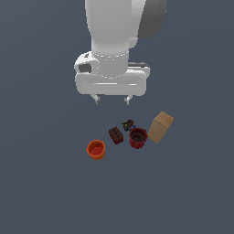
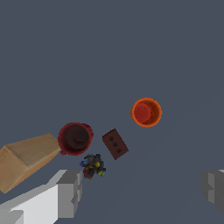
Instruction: Pick up a designated object from a clutter of objects.
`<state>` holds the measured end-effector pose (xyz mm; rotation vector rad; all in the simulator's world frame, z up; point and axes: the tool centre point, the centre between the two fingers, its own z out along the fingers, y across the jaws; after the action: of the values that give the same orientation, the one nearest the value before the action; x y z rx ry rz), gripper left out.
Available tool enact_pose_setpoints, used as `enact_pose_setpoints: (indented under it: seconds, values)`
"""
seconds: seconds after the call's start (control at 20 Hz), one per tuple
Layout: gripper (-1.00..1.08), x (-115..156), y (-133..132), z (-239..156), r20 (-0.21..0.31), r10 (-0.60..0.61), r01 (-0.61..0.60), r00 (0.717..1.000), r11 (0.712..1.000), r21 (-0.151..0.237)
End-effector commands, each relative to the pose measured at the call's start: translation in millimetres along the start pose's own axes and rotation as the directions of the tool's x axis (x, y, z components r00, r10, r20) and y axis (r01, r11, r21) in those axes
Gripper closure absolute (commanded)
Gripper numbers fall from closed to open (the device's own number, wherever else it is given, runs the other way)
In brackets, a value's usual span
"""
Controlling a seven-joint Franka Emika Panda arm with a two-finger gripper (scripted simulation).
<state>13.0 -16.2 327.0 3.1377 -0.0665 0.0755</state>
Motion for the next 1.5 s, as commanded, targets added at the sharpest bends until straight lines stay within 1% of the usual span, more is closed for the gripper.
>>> enact_pose_setpoints:
  seconds: [0.0,0.45,0.8,1.1,1.45]
  values:
    - [-0.92,0.0,0.0,0.0,0.0,0.0,0.0,1.0,1.0,0.0]
    - [-0.92,4.6,9.2,-19.1,-0.025,0.041,-0.04,0.999,0.999,0.02]
    - [-0.92,4.0,7.4,-13.9,-0.023,0.034,-0.034,0.999,0.999,0.019]
    - [-0.92,0.5,-0.7,10.6,-0.018,0.005,-0.005,1.0,1.0,0.013]
    - [-0.92,-12.5,-18.7,63.4,-0.005,-0.061,0.061,0.998,0.998,0.004]
